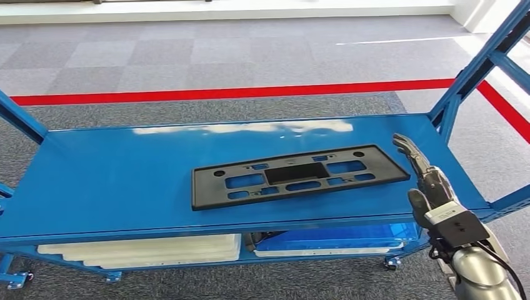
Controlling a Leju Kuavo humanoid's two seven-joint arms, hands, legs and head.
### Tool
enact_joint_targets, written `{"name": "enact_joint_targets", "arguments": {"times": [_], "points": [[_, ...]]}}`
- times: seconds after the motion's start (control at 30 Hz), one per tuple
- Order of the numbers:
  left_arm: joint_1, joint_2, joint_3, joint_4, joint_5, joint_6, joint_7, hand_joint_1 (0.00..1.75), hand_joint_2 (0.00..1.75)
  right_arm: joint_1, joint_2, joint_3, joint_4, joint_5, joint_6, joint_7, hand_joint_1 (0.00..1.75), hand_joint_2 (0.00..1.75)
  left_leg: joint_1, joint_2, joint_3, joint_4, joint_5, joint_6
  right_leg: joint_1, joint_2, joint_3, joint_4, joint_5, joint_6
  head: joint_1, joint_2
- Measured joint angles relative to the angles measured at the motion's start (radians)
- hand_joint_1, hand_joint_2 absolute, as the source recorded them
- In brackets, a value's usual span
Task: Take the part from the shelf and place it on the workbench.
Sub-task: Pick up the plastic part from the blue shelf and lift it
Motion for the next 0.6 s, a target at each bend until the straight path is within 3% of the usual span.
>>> {"name": "enact_joint_targets", "arguments": {"times": [0.07, 0.13, 0.23, 0.3, 0.4, 0.43, 0.47, 0.5, 0.57, 0.6], "points": [[-0.001, -0.001, 0.000, 0.000, 0.002, 0.001, -0.001, 0.00, 0.00, -0.002, -0.002, 0.000, 0.001, 0.003, 0.001, 0.004, 0.00, 0.87, 0.002, 0.000, 0.015, 0.007, -0.019, -0.013, -0.002, -0.001, 0.040, -0.113, 0.077, 0.007, 0.000, 0.000], [-0.001, -0.001, 0.000, 0.000, 0.006, 0.001, -0.002, 0.00, 0.00, -0.004, -0.005, -0.001, 0.003, 0.007, 0.002, 0.011, 0.00, 1.75, -0.001, -0.001, 0.017, 0.016, -0.032, -0.025, -0.001, -0.001, 0.063, -0.173, 0.092, -0.001, 0.001, 0.000], [-0.002, -0.001, 0.000, 0.000, 0.009, 0.000, -0.003, 0.00, 0.00, -0.005, -0.007, 0.000, 0.002, 0.013, 0.004, 0.015, 0.00, 1.75, -0.002, -0.002, 0.014, 0.022, -0.039, -0.031, -0.001, 0.001, 0.066, -0.181, 0.079, -0.021, 0.000, 0.000], [-0.004, -0.003, 0.000, 0.000, 0.010, -0.002, -0.004, 0.00, 0.00, -0.009, -0.009, 0.000, 0.002, 0.015, 0.004, 0.017, 0.00, 1.75, 0.001, -0.002, -0.002, 0.064, -0.065, -0.040, -0.004, 0.000, 0.072, -0.182, 0.074, -0.033, 0.000, 0.000], [-0.004, -0.004, 0.000, 0.000, 0.010, -0.005, -0.007, 0.00, 0.00, -0.013, -0.010, 0.001, 0.002, 0.017, 0.005, 0.018, 0.00, 1.75, 0.007, -0.002, -0.100, 0.248, -0.141, -0.053, -0.004, -0.003, 0.077, -0.182, 0.068, -0.043, 0.000, 0.000], [-0.003, -0.004, 0.000, 0.000, 0.010, -0.006, -0.007, 0.00, 0.00, -0.013, -0.010, 0.001, 0.002, 0.017, 0.005, 0.019, 0.00, 1.75, 0.007, -0.002, -0.132, 0.296, -0.148, -0.054, -0.004, -0.003, 0.079, -0.182, 0.066, -0.044, 0.000, 0.000], [-0.002, -0.004, 0.000, 0.000, 0.010, -0.006, -0.007, 0.00, 0.00, -0.013, -0.010, 0.001, 0.002, 0.018, 0.005, 0.019, 0.00, 1.75, 0.007, -0.002, -0.149, 0.311, -0.135, -0.052, -0.003, -0.002, 0.081, -0.182, 0.063, -0.045, 0.000, 0.000], [-0.001, -0.004, 0.000, 0.001, 0.010, -0.007, -0.007, 0.00, 0.00, -0.013, -0.011, 0.002, 0.002, 0.019, 0.005, 0.020, 0.00, 1.75, 0.007, -0.002, -0.146, 0.286, -0.103, -0.048, -0.002, -0.001, 0.086, -0.182, 0.060, -0.044, 0.000, 0.000], [-0.002, -0.004, 0.000, 0.001, 0.010, -0.008, -0.008, 0.00, 0.00, -0.015, -0.011, 0.002, 0.002, 0.021, 0.005, 0.023, 0.00, 1.75, 0.003, -0.002, -0.103, 0.164, -0.019, -0.032, -0.001, 0.000, 0.098, -0.184, 0.053, -0.042, 0.000, 0.000], [-0.002, -0.004, 0.000, 0.001, 0.010, -0.009, -0.008, 0.00, 0.00, -0.016, -0.012, 0.002, 0.002, 0.022, 0.005, 0.025, 0.00, 1.75, -0.001, -0.003, -0.083, 0.111, 0.009, -0.024, -0.001, 0.001, 0.102, -0.185, 0.050, -0.040, 0.000, 0.000]]}}
